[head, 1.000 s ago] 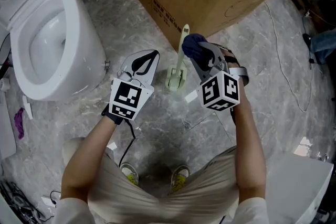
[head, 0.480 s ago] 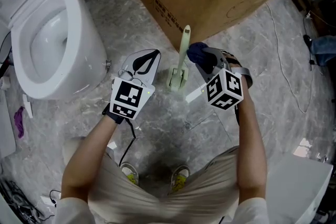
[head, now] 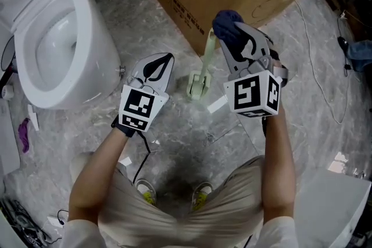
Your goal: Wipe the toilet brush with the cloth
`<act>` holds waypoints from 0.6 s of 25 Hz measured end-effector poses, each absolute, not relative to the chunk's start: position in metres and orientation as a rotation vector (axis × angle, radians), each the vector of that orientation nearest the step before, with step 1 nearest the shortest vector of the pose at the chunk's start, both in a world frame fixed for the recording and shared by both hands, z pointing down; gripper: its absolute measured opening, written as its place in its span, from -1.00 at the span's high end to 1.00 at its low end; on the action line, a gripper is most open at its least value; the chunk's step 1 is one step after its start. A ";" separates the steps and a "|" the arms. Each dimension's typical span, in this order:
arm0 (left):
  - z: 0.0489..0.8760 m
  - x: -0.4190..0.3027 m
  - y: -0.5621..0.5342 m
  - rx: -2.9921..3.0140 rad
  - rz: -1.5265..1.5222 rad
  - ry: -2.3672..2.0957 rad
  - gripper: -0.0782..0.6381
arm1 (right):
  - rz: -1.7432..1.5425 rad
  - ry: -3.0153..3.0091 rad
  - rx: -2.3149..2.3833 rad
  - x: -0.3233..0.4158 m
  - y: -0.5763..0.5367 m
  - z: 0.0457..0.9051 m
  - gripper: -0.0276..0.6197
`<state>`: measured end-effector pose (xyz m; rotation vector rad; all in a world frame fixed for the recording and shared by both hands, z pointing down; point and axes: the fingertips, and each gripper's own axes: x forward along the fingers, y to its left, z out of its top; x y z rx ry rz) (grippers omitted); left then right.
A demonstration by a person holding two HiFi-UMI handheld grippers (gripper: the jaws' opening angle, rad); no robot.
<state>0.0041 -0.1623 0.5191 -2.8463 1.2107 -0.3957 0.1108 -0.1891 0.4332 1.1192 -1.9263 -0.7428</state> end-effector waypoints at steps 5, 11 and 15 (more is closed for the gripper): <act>0.519 -0.003 -0.160 -2.833 -0.415 1.219 0.78 | -0.804 -1.901 1.039 0.086 -0.190 0.441 0.46; 0.521 -0.010 -0.162 -2.831 -0.422 1.232 0.78 | -0.763 -1.883 0.993 0.083 -0.195 0.460 0.46; 0.523 -0.009 -0.161 -2.835 -0.426 1.220 0.78 | -0.713 -1.858 0.939 0.084 -0.196 0.481 0.47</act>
